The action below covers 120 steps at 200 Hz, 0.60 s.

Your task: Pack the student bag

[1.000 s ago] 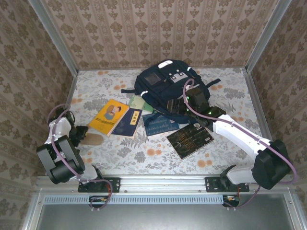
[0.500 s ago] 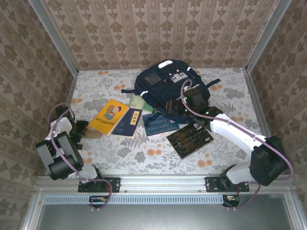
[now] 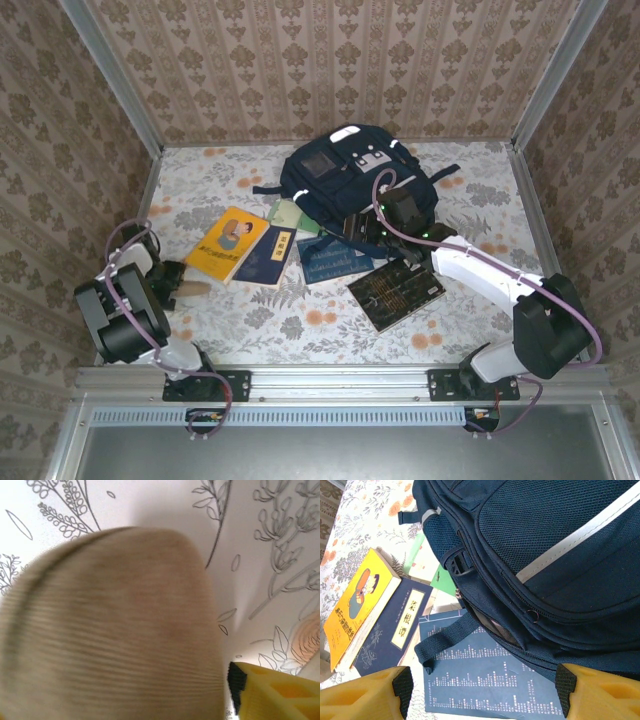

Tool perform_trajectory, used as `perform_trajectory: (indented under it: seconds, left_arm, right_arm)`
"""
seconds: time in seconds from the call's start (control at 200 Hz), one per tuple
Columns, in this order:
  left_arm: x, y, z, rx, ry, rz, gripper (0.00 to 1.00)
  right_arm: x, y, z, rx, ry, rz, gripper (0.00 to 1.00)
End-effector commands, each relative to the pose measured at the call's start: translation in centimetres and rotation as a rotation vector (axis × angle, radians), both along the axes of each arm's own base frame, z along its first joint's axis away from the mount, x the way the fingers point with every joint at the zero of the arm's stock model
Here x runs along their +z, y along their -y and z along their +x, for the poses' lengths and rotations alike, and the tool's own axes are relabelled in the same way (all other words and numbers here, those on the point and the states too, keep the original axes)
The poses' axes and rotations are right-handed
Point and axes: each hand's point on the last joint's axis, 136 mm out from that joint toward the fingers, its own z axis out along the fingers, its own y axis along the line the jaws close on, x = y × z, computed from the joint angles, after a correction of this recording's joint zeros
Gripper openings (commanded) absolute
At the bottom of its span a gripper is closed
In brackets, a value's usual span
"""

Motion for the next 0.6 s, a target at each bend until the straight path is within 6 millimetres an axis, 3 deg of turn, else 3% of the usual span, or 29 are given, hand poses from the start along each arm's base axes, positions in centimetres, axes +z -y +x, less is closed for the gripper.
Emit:
perform_trajectory:
  seconds: [0.0, 0.195, 0.385, 0.505, 0.525, 0.595]
  left_arm:
    - [2.0, -0.1, -0.6, 0.003, 0.024, 0.037, 0.59]
    - [5.2, 0.2, -1.1, 0.015, 0.097, 0.060, 0.44]
    - [7.2, 2.7, 0.0, -0.013, 0.195, 0.004, 0.37]
    - [8.7, 3.2, 0.6, -0.048, 0.233, 0.029, 0.39]
    - [8.8, 3.3, 0.6, -0.051, 0.232, 0.027, 0.41]
    - [8.6, 3.5, 0.2, -0.052, 0.213, 0.016, 0.54]
  right_arm:
    - [0.5, -0.4, 0.0, 0.001, 0.004, 0.026, 0.77]
    - [1.4, -0.7, -0.5, 0.011, 0.011, 0.032, 0.77]
    - [2.0, -1.0, -1.0, 0.023, 0.018, 0.023, 0.77]
    - [1.7, -1.0, -1.3, 0.026, 0.002, 0.016, 0.77]
    - [2.7, -0.9, -1.5, 0.026, 0.024, 0.030, 0.77]
    - [2.9, -0.9, -1.7, 0.027, 0.027, 0.031, 0.78]
